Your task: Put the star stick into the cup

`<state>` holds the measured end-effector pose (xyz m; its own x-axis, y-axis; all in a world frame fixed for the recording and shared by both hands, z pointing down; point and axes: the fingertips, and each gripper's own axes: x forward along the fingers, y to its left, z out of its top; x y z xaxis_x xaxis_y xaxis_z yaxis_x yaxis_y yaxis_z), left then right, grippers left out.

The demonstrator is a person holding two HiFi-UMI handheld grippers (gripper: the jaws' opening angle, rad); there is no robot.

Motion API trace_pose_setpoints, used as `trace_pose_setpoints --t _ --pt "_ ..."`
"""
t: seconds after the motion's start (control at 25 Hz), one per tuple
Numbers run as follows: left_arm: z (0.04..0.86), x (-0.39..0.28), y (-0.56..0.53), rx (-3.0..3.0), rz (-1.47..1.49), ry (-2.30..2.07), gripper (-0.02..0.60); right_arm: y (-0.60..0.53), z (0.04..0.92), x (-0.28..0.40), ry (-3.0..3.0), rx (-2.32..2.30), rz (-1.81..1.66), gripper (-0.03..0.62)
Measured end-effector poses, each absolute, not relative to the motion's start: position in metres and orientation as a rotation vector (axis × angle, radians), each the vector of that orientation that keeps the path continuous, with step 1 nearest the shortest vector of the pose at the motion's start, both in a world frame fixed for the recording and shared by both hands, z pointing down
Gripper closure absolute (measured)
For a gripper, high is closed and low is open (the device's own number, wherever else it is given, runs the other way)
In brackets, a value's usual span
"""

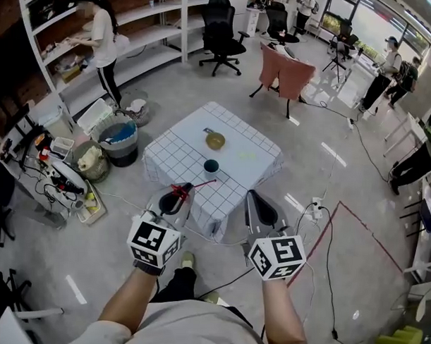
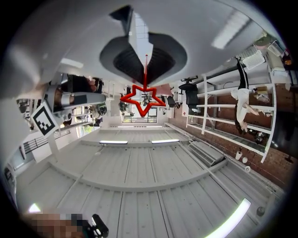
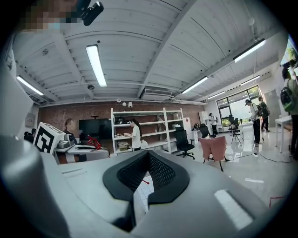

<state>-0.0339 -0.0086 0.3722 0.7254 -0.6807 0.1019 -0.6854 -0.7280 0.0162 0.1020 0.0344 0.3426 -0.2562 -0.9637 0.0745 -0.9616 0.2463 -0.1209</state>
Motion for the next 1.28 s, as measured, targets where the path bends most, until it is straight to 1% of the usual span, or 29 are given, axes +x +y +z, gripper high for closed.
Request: trace_pose_setpoints --t 0.36,0.56,0.88,1.12,1.28 --pt "0.426 -0.032 -0.114 2.858 0.228 -1.029 0.558 -0.069 0.373 0.091 2.446 -1.996 -0.294 0.583" --pt "0.454 -0.03 -0.155 2.871 0.278 -0.958 0.558 -0.106 0.393 0.085 2.413 -2.056 -0.344 0.583" --pt "0.496 -0.018 -0.191 2.837 0.351 -0.899 0.558 -0.139 0.417 0.088 2.402 -2.103 -0.419 0.583" --pt "0.54 0.016 -0.197 2.81 0.408 -0.88 0.558 -0.148 0.453 0.111 2.413 -2.072 -0.473 0.583" --pt "0.561 0.026 -0.217 2.787 0.446 -0.881 0.558 -0.177 0.468 0.117 2.434 -2.057 -0.516 0.583"
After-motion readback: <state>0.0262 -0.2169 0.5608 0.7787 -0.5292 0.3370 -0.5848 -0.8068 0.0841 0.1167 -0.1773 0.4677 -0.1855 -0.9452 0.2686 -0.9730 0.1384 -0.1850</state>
